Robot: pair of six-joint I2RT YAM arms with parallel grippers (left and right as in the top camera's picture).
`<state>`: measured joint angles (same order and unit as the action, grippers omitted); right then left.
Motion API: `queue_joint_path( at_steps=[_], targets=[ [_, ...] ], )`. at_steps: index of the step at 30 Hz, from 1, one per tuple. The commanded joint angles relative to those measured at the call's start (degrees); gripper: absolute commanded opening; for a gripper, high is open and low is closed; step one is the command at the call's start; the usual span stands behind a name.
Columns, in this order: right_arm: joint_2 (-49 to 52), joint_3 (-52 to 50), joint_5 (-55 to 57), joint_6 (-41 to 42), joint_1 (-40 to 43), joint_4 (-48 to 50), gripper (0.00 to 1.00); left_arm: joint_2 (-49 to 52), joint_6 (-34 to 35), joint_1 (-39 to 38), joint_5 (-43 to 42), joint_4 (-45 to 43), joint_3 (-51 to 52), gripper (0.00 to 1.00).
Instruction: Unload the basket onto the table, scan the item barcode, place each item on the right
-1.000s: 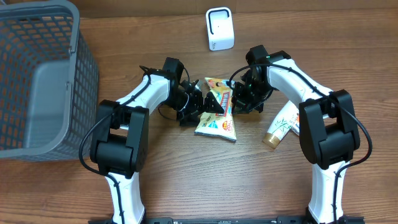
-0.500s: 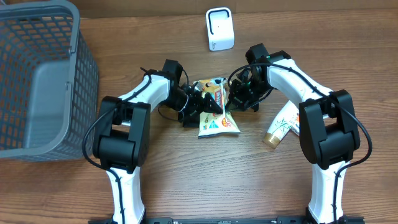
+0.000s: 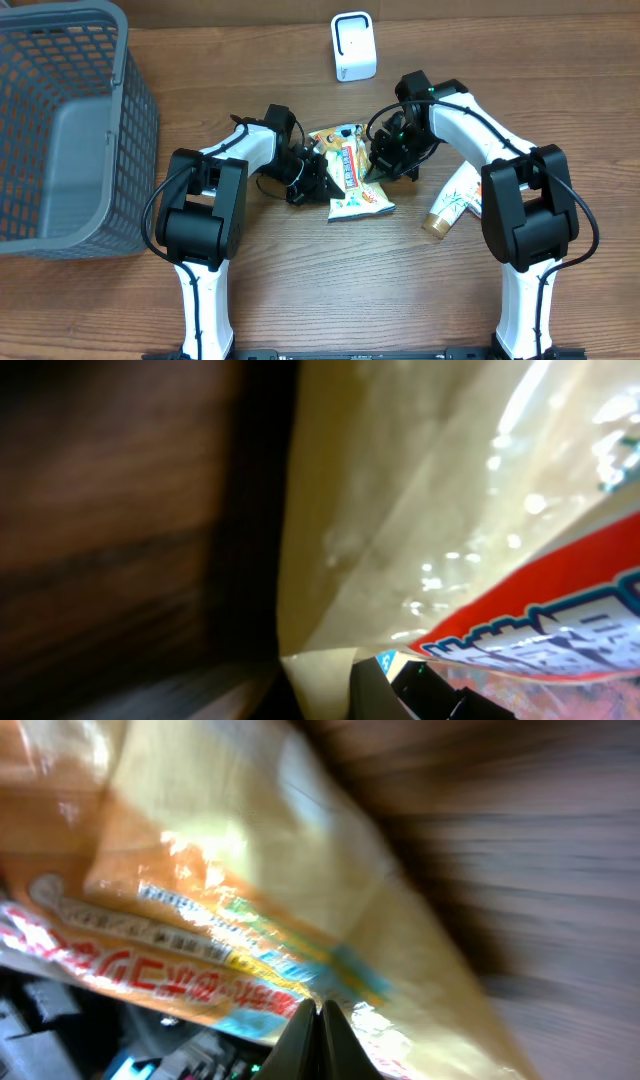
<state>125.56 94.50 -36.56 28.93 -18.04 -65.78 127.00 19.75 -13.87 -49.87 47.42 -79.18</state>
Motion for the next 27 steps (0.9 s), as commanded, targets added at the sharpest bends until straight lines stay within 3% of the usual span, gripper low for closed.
queue_joint_path(
  at_steps=[1,7,18,27],
  targets=[
    [-0.5,6.0,12.8,0.2,0.9,-4.0,0.04,-0.5,-1.8,0.9,6.3,2.4,-1.8,0.04],
    [-0.6,17.7,27.9,-0.9,1.4,-14.6,0.04,-8.3,-1.7,2.0,20.4,8.9,-6.9,0.04],
    [-0.5,23.2,29.0,-3.6,1.4,-16.2,0.04,-24.3,1.1,1.7,52.6,21.9,-18.0,0.04],
    [-0.5,23.2,28.4,-3.4,1.4,-15.5,0.04,-25.9,1.6,-2.4,57.7,23.1,-19.3,0.04]
  ],
)
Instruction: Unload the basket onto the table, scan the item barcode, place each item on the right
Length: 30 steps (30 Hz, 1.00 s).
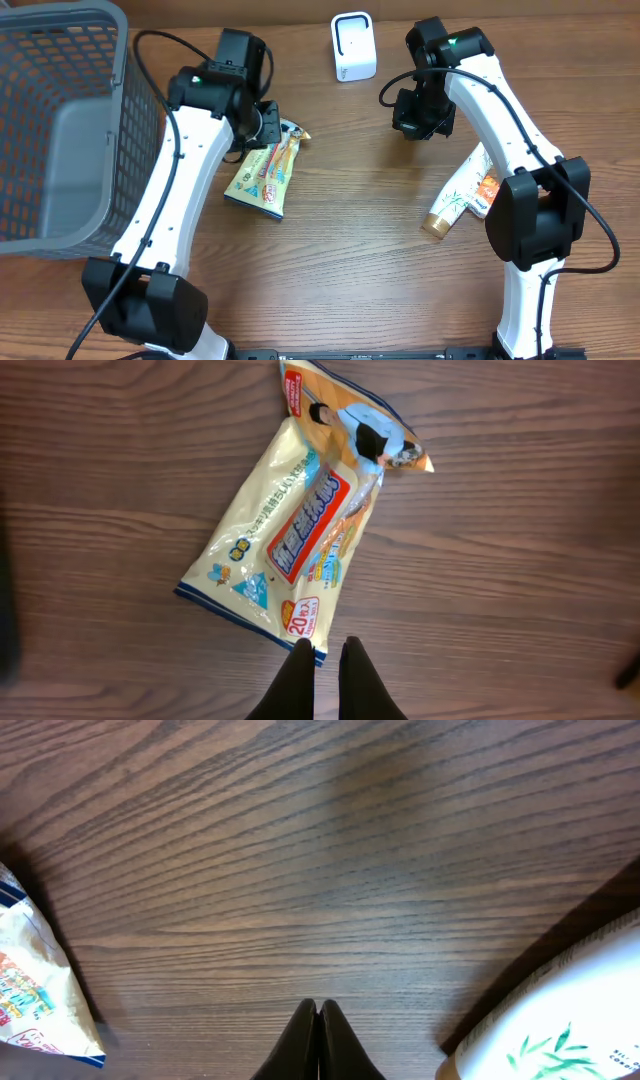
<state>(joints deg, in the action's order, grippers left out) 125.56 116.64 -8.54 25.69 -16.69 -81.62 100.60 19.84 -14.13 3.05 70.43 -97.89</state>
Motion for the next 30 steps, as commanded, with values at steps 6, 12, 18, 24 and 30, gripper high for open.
queue_joint_path(
  at_steps=[6,12,18,24,30],
  targets=[
    [-0.5,1.0,-9.3,-0.4,-1.5,4.7,0.49,0.5,5.5,2.4,3.8,0.3,-0.6,0.27],
    [-0.1,-2.0,-16.0,3.3,-5.0,16.7,1.0,0.5,5.5,7.7,0.1,2.2,0.5,0.37],
    [2.9,-5.7,-18.9,8.9,-9.2,27.5,1.0,0.5,5.5,7.7,-1.2,-1.6,8.7,0.26],
    [7.7,-5.7,-20.5,12.0,-12.7,36.1,1.0,0.5,6.2,7.8,-3.0,-9.6,19.5,0.2],
    [10.5,-5.7,-20.7,15.2,-14.9,41.7,1.0,0.5,7.7,7.8,-2.9,-17.9,27.2,0.09]
  ],
)
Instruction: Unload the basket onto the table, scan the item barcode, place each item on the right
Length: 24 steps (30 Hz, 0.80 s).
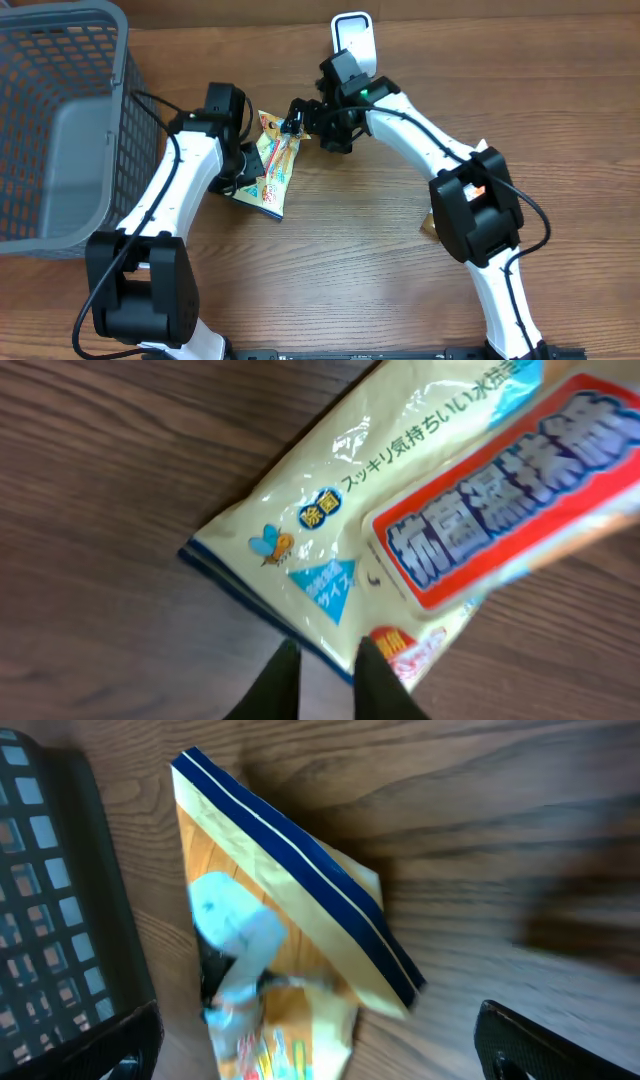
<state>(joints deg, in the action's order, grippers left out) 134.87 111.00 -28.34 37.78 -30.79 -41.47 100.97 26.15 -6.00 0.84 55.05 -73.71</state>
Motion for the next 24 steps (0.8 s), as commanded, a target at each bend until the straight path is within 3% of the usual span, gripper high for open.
queue_joint_path(
  at_steps=[1,7,14,15,21,22,24],
  targets=[
    [1.5,-0.1,-1.2,3.2,-1.1,2.1,1.0,0.2,1.6,-0.3,-0.7,-4.4,4.4,0.08],
    [3.4,-0.1,-1.1,4.2,-2.6,5.4,1.0,0.3,3.1,-0.3,-0.7,-11.7,9.4,0.04],
    [6.4,-0.1,-0.8,5.5,-3.3,10.6,0.99,0.3,3.6,-0.4,-0.2,-14.5,11.9,0.04],
    [6.7,-0.1,0.2,5.5,-3.3,10.6,0.92,0.3,3.6,-0.4,-0.2,-14.6,12.1,0.04],
    [6.6,0.4,6.6,5.3,-2.8,8.0,0.13,0.3,2.7,-0.4,-0.3,-14.1,12.2,0.04],
    [6.4,1.0,8.0,5.3,-2.4,6.2,0.04,0.3,2.5,-0.4,-0.3,-13.5,12.0,0.04],
    [5.4,3.0,12.0,3.6,-1.3,0.8,0.04,0.3,2.1,-0.3,-0.3,-10.9,10.7,0.04]
  ],
)
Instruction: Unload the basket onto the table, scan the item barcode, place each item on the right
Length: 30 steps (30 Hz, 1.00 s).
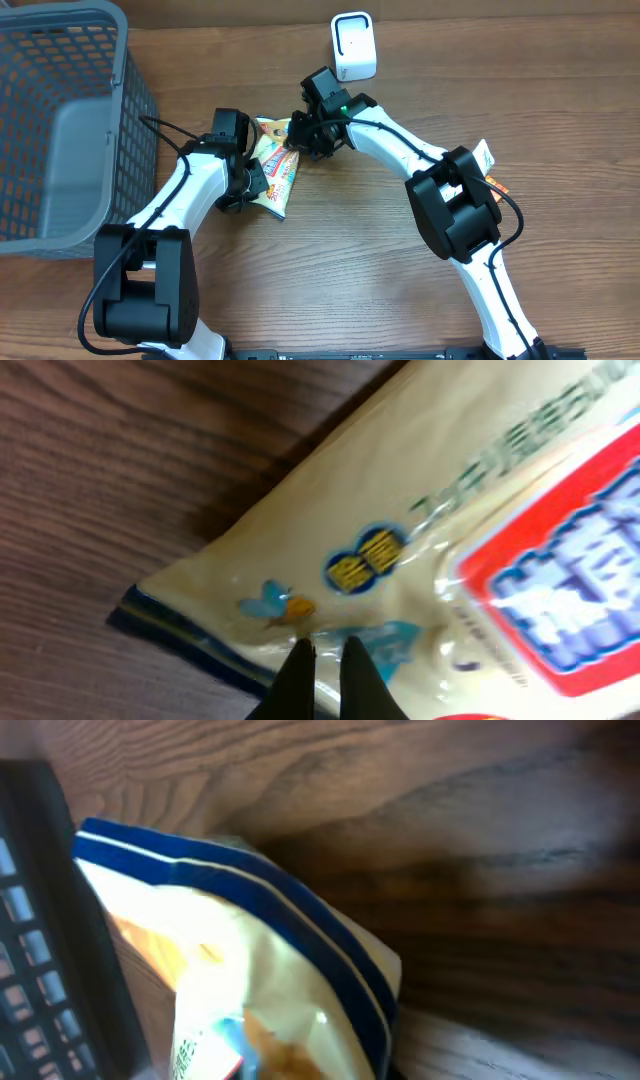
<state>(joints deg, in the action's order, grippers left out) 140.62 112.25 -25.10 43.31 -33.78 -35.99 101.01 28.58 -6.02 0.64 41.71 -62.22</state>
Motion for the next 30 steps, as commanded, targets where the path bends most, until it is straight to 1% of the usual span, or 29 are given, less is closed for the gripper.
queue_joint_path(
  at_steps=[1,7,8,10,13,16,18,20,22,27,30],
  targets=[
    [-1.0,2.5,10.6,-3.0,2.1,-6.8,0.04,0.2,-0.8,-0.3,-0.1,3.7,-1.7,0.04],
    [-7.9,9.9,29.7,-6.6,3.9,-23.3,0.04,0.2,-1.6,-0.3,-0.8,12.6,-10.4,0.04],
    [-9.5,12.0,34.6,-7.9,4.0,-27.2,0.04,0.2,-1.6,-0.3,-1.4,13.8,-12.2,0.04],
    [-11.5,14.7,42.6,-8.0,4.0,-32.7,0.04,0.2,-1.6,-0.3,-3.1,15.0,-14.3,0.04],
    [-14.0,17.7,57.4,-7.9,3.4,-41.1,0.04,0.2,-1.6,-0.3,-5.5,14.9,-15.6,0.04],
    [-14.8,18.1,70.1,-4.3,2.2,-48.5,0.04,0.2,-1.5,-0.3,-6.3,14.3,-15.6,0.04],
    [-14.3,17.9,73.8,-0.6,1.9,-52.9,0.04,0.2,-1.6,-0.3,-6.3,14.4,-15.6,0.04],
    [-13.5,16.7,74.6,2.3,1.9,-55.8,0.04,0.2,-1.6,-0.3,-6.3,14.4,-15.6,0.04],
    [-12.7,15.0,74.9,2.4,2.1,-55.8,0.04,0.2,-1.6,-0.3,-6.3,14.4,-15.6,0.04],
    [-10.2,10.1,81.4,3.2,1.7,-55.9,0.04,0.2,-1.6,-0.3,-6.3,14.4,-15.6,0.05],
    [-8.3,9.2,81.6,3.2,0.7,-56.5,0.04,0.2,-1.6,-0.3,-6.3,14.4,-15.6,0.06]
  ],
)
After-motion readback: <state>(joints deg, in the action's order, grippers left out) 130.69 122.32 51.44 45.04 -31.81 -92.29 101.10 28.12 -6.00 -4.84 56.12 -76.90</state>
